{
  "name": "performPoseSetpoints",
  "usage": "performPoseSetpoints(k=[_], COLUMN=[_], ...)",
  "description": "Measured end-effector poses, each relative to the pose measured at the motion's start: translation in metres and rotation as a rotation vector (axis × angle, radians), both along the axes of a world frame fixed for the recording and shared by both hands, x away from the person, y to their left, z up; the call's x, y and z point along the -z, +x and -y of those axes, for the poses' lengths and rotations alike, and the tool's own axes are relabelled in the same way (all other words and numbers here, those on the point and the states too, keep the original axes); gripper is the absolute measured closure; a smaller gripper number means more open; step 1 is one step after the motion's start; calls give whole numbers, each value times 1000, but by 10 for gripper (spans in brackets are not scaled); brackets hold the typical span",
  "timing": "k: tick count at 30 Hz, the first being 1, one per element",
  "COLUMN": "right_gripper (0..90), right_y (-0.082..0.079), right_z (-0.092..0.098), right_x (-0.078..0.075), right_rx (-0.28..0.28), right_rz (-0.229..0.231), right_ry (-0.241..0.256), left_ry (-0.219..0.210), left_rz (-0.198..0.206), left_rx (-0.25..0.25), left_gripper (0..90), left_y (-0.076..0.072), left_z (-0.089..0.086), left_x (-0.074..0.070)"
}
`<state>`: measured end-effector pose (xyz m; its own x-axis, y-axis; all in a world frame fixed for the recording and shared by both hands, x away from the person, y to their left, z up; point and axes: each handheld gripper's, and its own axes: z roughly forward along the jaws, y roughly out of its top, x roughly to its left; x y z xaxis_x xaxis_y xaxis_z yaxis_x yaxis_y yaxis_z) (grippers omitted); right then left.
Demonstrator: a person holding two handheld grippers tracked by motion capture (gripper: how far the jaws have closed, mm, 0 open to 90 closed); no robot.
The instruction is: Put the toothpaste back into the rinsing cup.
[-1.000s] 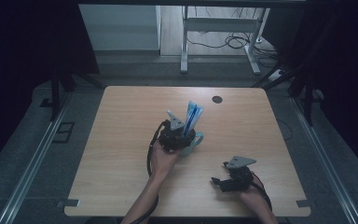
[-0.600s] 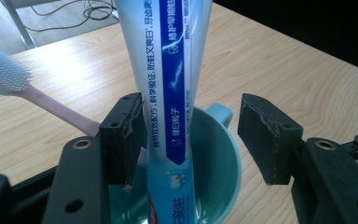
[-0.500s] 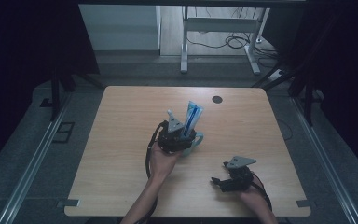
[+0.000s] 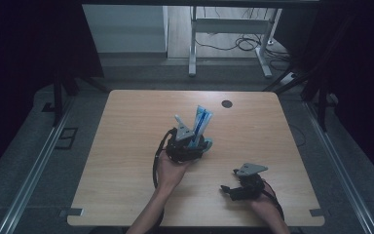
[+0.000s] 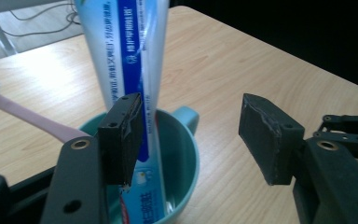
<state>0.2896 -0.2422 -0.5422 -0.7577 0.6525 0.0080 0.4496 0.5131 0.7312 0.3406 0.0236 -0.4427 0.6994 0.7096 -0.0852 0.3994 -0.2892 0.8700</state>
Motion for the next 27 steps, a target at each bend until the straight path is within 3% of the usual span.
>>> performPoseSetpoints(k=[10, 18, 27], right_gripper=[175, 174, 174], right_y=[0, 0, 0], right_z=[0, 0, 0], right_x=[0, 0, 0], right_rx=[-5, -2, -2], right_rz=[5, 5, 5], right_ry=[-5, -5, -6], left_ry=[-17, 34, 53], left_rz=[-57, -51, -68], left_rx=[77, 114, 150], left_gripper=[332, 283, 218], left_y=[-4, -13, -24], left_z=[0, 2, -2], left_x=[-5, -9, -12])
